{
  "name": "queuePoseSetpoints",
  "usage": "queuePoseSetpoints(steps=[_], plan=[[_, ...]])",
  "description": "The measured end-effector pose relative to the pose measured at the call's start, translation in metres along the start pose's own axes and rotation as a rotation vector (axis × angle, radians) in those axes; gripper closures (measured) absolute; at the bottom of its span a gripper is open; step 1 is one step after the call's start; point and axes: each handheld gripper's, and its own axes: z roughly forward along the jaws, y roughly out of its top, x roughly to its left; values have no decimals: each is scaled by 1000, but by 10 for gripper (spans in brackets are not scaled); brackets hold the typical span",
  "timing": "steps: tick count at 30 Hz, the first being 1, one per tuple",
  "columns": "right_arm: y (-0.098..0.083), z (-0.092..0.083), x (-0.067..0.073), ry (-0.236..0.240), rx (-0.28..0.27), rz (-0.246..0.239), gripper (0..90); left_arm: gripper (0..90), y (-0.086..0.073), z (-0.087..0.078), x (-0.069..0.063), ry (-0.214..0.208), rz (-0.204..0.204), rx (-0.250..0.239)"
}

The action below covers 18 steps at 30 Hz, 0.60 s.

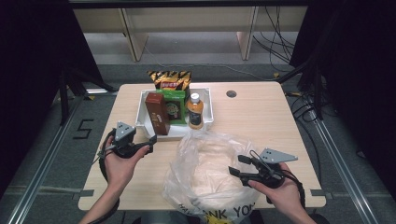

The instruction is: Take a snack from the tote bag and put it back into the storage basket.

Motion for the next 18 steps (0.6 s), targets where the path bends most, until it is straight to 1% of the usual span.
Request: queuePoseSetpoints(steps=[3,6,7,8,9,12,13,14,15,17,18], plan=[[0,1,0,7,3,0,404,151,-9,-7,-1,-5,-1,4],[0,1,1,10,2,-1,404,151,-16,-13,-3,-15,9,13],[0,1,1,9,2,0,403,152,-18,-16,-4,-18,10,16],[0,1,1,5,3,-4,403,153,-21,-18,-5,-25,3,18],[0,1,1,5,2,-2,403,153,-24,-20,-6,-27,9,22],[0,1,1,3,2,-1,403,153,-34,-27,-9,-37,11,39],[0,2,2,2,0,10,402,153,-37,-29,-10,-37,12,45],[0,1,1,6,3,0,400,153,-41,-32,-11,-40,8,50],[0,1,1,11,3,1,400,153,-45,-35,-12,-46,9,56],[0,1,1,2,0,1,398,156,-53,-41,-15,-50,-7,56],[0,1,1,2,0,2,398,158,-58,-44,-16,-49,-7,58]])
